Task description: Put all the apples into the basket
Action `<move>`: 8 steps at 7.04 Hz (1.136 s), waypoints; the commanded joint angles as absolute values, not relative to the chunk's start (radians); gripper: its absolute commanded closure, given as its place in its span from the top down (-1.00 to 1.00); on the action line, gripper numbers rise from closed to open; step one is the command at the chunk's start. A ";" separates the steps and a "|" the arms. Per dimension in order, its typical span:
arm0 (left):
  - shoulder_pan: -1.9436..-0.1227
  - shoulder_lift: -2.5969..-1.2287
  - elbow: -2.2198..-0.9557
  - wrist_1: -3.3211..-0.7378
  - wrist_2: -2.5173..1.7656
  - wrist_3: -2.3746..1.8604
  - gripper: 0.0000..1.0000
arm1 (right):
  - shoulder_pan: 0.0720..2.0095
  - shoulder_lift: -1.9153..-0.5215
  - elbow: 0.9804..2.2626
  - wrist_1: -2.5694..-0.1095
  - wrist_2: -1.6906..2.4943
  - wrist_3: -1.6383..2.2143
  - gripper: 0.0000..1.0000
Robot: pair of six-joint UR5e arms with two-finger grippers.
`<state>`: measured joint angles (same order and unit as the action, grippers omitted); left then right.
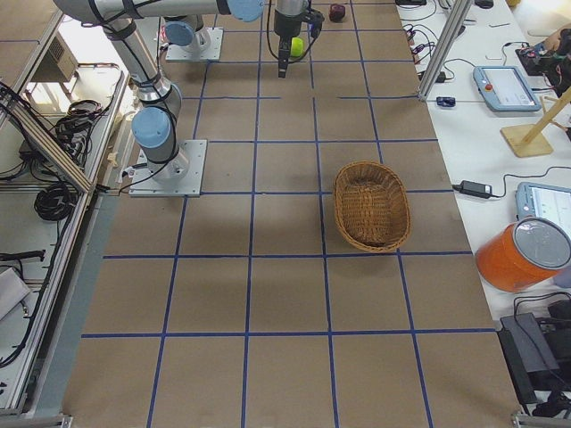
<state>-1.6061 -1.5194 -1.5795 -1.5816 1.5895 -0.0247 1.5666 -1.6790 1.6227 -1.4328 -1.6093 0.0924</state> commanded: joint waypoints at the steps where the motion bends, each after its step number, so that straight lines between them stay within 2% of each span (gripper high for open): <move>1: -1.603 -1.519 -1.580 -1.582 1.586 -0.025 1.00 | 1.565 -1.677 1.646 -1.428 -1.609 0.097 1.00; 4: -1.586 -1.531 -1.583 -1.577 1.589 -0.017 1.00 | 1.562 -1.677 1.647 -1.466 -1.606 0.094 1.00; 6: -1.560 -1.607 -1.609 -1.574 1.586 -0.002 1.00 | 1.560 -1.674 1.651 -1.483 -1.606 0.086 1.00; 8: -1.534 -1.689 -1.778 -1.327 1.591 0.005 1.00 | 1.560 -1.674 1.651 -1.485 -1.606 0.084 1.00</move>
<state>-1.5542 -1.6398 -1.6728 -1.4820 1.5892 -0.0016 1.5601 -1.6737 1.6501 -1.4835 -1.6061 0.0853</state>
